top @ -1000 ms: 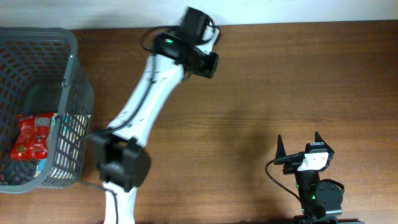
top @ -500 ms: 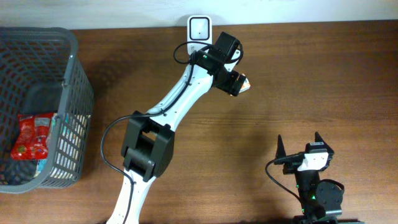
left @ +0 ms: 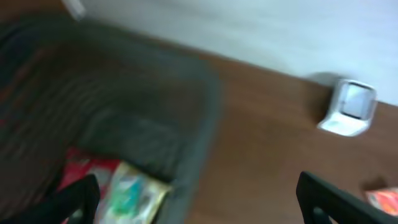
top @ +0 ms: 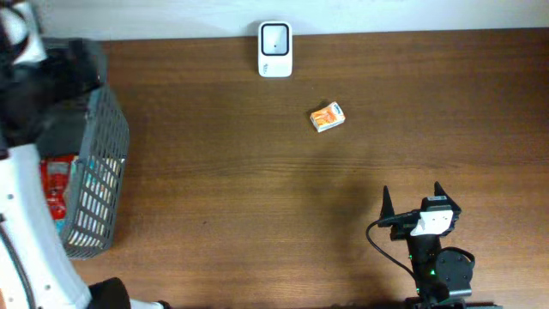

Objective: Scan the item barcode
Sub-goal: 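Carry the orange box out and place it on the table center, then reach the left gripper into the basket and grasp the green Kleenex pack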

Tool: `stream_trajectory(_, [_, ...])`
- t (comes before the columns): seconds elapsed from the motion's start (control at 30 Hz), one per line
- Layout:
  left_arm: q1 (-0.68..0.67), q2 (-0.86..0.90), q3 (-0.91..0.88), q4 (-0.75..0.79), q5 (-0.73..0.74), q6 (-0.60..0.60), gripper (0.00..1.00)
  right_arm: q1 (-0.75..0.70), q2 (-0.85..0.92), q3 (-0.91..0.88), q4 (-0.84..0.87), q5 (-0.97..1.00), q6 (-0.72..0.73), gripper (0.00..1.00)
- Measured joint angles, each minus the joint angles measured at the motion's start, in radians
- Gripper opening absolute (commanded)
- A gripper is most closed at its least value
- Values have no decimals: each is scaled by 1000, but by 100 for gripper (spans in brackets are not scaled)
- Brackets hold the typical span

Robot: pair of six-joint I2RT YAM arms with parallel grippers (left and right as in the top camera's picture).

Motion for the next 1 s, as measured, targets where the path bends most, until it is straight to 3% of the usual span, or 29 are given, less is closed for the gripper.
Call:
stream_trajectory(0.17, [303, 14, -22, -66, 3, -138, 99, 0, 0, 0, 0, 0, 0, 98])
stream_trajectory(0.23, [362, 42, -69, -84, 5, -177, 99, 0, 0, 0, 0, 0, 0, 98])
stream_trajectory(0.4, [382, 134, -277, -51, 21, -200, 100, 0, 0, 0, 0, 0, 0, 98])
stream_trajectory(0.47, [379, 152, -397, 39, 58, -203, 91, 0, 0, 0, 0, 0, 0, 98])
stream_trajectory(0.53, [368, 176, -500, 89, 88, -207, 90, 0, 0, 0, 0, 0, 0, 98])
stream_trajectory(0.6, [364, 211, -549, 103, 101, -207, 84, 0, 0, 0, 0, 0, 0, 98])
stream_trajectory(0.8, [364, 235, -637, 145, 106, -211, 84, 0, 0, 0, 0, 0, 0, 98])
stream_trajectory(0.9, [362, 246, -710, 214, 112, -224, 69, 0, 0, 0, 0, 0, 0, 98])
stream_trajectory(1.0, [351, 251, -759, 277, 124, -236, 40, 0, 0, 0, 0, 0, 0, 98])
